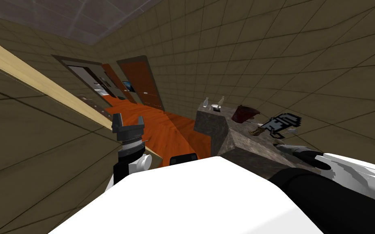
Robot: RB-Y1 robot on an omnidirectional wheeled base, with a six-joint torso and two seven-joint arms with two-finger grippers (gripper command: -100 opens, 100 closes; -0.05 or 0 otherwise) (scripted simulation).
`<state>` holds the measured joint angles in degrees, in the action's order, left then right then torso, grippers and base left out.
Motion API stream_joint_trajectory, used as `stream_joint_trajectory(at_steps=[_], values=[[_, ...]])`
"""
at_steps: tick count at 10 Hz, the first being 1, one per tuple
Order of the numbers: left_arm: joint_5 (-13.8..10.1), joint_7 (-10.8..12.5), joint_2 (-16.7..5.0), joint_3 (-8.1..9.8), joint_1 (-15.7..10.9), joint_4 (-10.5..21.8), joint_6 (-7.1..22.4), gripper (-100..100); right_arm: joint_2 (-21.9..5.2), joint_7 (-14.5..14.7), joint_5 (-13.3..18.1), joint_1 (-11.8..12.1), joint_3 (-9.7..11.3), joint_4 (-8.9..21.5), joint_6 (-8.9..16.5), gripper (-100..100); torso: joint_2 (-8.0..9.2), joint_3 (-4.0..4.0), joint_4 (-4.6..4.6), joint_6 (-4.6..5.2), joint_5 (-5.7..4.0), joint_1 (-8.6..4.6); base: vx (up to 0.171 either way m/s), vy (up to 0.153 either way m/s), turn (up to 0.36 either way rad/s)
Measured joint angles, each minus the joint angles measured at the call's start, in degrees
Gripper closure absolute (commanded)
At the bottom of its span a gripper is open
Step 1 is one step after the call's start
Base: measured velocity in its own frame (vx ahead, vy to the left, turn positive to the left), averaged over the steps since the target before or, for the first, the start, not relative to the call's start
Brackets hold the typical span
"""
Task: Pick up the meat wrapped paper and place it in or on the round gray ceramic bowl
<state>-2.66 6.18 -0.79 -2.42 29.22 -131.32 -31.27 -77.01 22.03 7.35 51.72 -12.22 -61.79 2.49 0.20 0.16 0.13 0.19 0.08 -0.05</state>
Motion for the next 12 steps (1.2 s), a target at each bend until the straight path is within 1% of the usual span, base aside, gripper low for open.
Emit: stream_joint_trajectory(at_steps=[1, 3, 4, 8, 10, 12], values=[[0.0, 0.0, 0.0, 0.0, 0.0, 0.0, 0.0, 0, -1.2, -0.2, -0.6, 1.4, -1.0, -0.6, -0.8, 100, 0.11, 0.06, 0.02, 0.07, -0.04, -0.11, -0.063, -0.093, -0.137], [0.0, 0.0, 0.0, 0.0, 0.0, 0.0, 0.0, 0, -3.4, -0.7, -1.9, 3.5, -1.9, -0.8, -2.3, 100, 0.1, 0.05, 0.01, -0.03, -0.12, -0.28, -0.052, -0.081, -0.067], [0.0, 0.0, 0.0, 0.0, 0.0, 0.0, 0.0, 0, -4.4, -1.0, -2.6, 4.5, -2.1, -1.2, -2.6, 100, 0.04, 0.02, -0.01, -0.05, -0.13, -0.24, -0.033, -0.067, -0.067], [0.0, 0.0, 0.0, 0.0, 0.0, 0.0, 0.0, 0, -7.9, -2.5, -5.2, 8.6, -2.9, -2.5, -2.6, 100, -0.12, -0.1, -0.08, -0.08, -0.14, -0.28, -0.024, -0.08, -0.043], [0.0, 0.0, 0.0, 0.0, 0.0, 0.0, 0.0, 0, -9.9, -3.5, -6.9, 11.3, -3.4, -2.7, -2.6, 100, -0.15, -0.12, -0.1, -0.09, -0.14, -0.31, -0.013, -0.091, 0.01], [0.0, 0.0, 0.0, 0.0, 0.0, 0.0, 0.0, 0, -11.4, -4.5, -8.5, 13.3, -3.2, -2.5, -2.4, 100, -0.3, -0.22, -0.15, -0.14, -0.16, -0.29, 0.003, -0.08, 0.036]])
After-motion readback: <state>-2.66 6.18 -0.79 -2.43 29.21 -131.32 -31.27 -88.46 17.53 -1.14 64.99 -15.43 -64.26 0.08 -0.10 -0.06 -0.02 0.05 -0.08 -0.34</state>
